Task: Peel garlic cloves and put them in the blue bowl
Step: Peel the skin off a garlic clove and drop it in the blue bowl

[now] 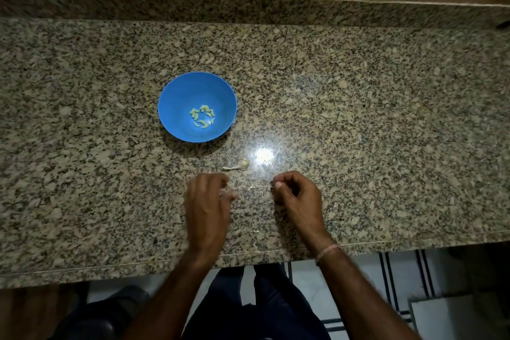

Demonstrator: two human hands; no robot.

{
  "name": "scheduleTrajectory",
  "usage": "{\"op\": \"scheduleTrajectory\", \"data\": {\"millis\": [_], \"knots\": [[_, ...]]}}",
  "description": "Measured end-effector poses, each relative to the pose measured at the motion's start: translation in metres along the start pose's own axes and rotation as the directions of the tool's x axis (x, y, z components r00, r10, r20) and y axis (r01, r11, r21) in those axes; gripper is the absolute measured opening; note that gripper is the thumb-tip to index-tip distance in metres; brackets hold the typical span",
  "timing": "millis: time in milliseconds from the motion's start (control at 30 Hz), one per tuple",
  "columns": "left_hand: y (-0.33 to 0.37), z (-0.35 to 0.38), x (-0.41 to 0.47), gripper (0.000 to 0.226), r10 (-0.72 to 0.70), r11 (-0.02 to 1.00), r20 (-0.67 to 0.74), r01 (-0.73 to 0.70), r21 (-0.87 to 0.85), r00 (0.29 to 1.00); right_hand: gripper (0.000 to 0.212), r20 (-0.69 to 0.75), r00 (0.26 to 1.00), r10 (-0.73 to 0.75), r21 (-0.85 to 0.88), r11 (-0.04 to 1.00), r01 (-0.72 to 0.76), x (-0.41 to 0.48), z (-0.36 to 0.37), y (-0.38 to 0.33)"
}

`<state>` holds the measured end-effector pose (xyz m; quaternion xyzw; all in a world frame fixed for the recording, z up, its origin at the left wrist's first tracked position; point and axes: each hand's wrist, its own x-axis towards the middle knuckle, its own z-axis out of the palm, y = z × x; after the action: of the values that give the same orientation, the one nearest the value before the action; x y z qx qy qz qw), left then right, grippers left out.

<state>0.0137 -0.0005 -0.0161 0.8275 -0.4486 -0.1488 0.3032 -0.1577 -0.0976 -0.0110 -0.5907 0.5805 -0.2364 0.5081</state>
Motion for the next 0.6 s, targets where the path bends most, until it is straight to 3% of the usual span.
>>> {"op": "scheduleTrajectory", "data": {"millis": [100,233,333,467,600], "knots": [[0.019,0.018,-0.006,0.034,0.085,0.996,0.098,-0.083,-0.029,0.992,0.016,-0.015,1.000,-0.026,-0.010,1.000,0.026,0.000,-0.004,0.006],[0.031,0.038,-0.001,0.036,0.075,0.996,0.111,-0.080,0.041,0.991,0.028,0.029,0.984,-0.173,-0.128,0.976,0.176,-0.002,-0.010,0.012],[0.040,0.040,0.002,0.021,0.026,0.999,0.071,-0.030,0.046,0.997,0.034,0.115,0.964,-0.240,-0.202,0.944,0.259,0.003,-0.017,0.015],[0.044,0.047,0.000,0.020,-0.032,0.997,0.041,0.029,0.068,0.999,0.035,0.202,0.928,-0.312,-0.220,0.909,0.353,0.010,-0.025,0.018],[0.047,0.038,-0.015,0.022,-0.185,0.981,-0.074,0.180,-0.074,0.980,0.047,0.310,0.871,-0.382,-0.302,0.829,0.471,0.015,-0.022,0.022]]}}
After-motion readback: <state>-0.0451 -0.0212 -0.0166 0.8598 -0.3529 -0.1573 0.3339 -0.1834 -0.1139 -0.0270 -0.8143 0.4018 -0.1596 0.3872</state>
